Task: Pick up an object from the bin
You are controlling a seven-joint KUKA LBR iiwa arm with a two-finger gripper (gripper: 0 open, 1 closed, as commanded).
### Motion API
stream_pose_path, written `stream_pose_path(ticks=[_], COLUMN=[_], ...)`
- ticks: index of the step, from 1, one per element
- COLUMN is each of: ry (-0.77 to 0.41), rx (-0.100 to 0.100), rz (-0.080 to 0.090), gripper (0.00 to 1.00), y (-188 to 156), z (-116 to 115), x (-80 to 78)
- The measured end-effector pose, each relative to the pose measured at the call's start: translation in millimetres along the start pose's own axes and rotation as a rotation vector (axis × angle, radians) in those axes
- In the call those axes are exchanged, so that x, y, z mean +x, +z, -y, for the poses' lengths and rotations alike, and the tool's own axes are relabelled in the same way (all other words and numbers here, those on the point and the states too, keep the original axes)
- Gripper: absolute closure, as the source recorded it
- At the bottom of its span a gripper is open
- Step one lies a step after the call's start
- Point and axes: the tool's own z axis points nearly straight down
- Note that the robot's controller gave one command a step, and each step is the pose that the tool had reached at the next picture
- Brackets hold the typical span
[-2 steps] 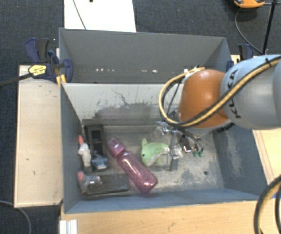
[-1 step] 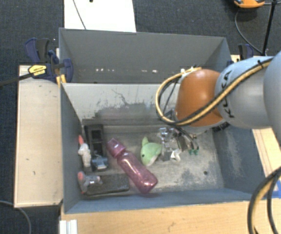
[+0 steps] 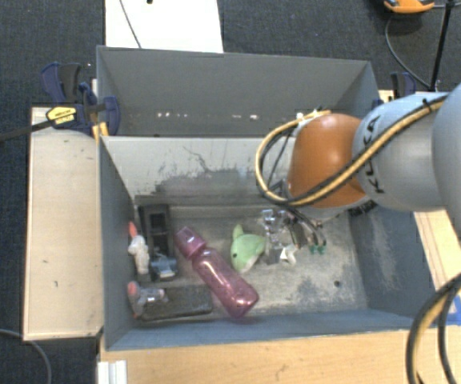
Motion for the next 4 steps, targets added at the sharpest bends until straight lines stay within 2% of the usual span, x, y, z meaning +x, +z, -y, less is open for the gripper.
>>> stream_pose_path(ticks=[1, 2, 3, 4], ry=[-0.005, -0.005, -0.055, -0.109], rx=[0.000, 0.000, 0.000, -0.001], rz=[0.003, 0.002, 0.002, -0.004], gripper=[1.00, 1.00, 1.00, 1.00], y=[-122.0, -121.8, -125.8, -166.2], z=[10.2, 10.2, 7.5, 5.6], x=[1.8, 1.9, 9.0, 10.7])
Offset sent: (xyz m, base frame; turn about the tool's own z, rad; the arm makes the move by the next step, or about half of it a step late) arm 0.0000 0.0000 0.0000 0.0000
